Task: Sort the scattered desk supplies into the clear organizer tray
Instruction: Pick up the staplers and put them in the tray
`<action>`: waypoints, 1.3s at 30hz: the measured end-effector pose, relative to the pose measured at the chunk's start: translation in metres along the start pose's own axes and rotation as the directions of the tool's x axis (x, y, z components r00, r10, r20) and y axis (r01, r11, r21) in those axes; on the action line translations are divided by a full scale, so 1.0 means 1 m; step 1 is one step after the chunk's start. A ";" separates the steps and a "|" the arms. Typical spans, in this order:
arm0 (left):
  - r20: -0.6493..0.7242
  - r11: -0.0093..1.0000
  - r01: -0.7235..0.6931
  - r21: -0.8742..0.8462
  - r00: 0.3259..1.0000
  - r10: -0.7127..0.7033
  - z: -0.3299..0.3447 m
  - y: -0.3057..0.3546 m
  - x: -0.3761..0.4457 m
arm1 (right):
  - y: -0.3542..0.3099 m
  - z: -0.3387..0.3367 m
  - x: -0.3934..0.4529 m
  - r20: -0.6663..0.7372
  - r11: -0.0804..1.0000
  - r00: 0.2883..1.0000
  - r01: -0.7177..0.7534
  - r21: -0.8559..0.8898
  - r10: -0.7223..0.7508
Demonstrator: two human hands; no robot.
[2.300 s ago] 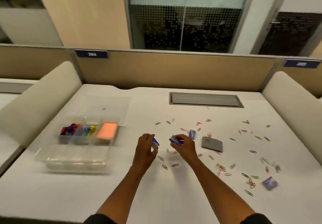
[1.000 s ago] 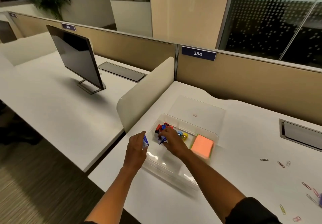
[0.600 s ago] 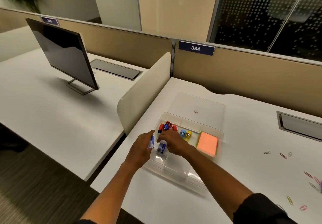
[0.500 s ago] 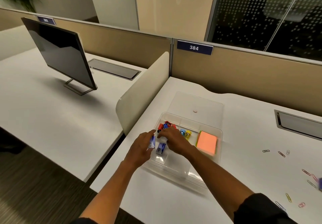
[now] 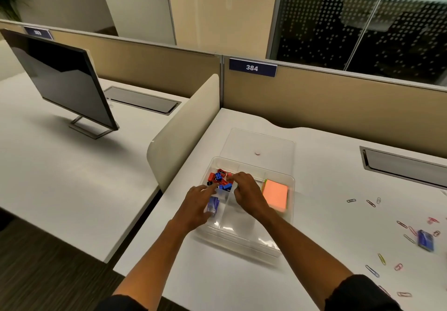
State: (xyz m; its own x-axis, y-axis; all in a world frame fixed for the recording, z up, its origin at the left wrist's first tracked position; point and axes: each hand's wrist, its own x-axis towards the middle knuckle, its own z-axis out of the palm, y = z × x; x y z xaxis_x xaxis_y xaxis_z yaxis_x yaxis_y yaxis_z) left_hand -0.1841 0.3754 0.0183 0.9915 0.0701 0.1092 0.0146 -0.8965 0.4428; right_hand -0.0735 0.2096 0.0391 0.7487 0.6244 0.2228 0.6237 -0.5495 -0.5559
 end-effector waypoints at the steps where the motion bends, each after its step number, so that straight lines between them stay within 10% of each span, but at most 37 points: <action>1: 0.018 1.000 0.005 -0.016 1.000 -0.005 0.000 -0.001 0.001 | 0.004 -0.003 -0.002 -0.018 1.000 1.000 -0.009 0.001 0.009; 16: -0.186 0.989 -0.131 -0.062 0.976 0.117 0.024 0.060 0.044 | 0.082 -0.058 -0.063 -0.268 0.985 0.954 -0.158 -0.074 0.133; 39: 0.151 0.908 -0.417 -0.048 0.895 0.419 0.182 0.365 0.076 | 0.270 -0.236 -0.305 -0.434 0.774 0.763 -0.600 -0.201 0.479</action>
State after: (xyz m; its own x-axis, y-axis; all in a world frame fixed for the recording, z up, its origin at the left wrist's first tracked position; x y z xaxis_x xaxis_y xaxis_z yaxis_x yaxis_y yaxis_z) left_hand -0.0797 -0.0264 0.0260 0.9134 -0.3789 0.1486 -0.4059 -0.8220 0.3994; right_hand -0.0805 -0.2603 0.0093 0.9674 -0.0280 0.2517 0.0785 -0.9118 -0.4031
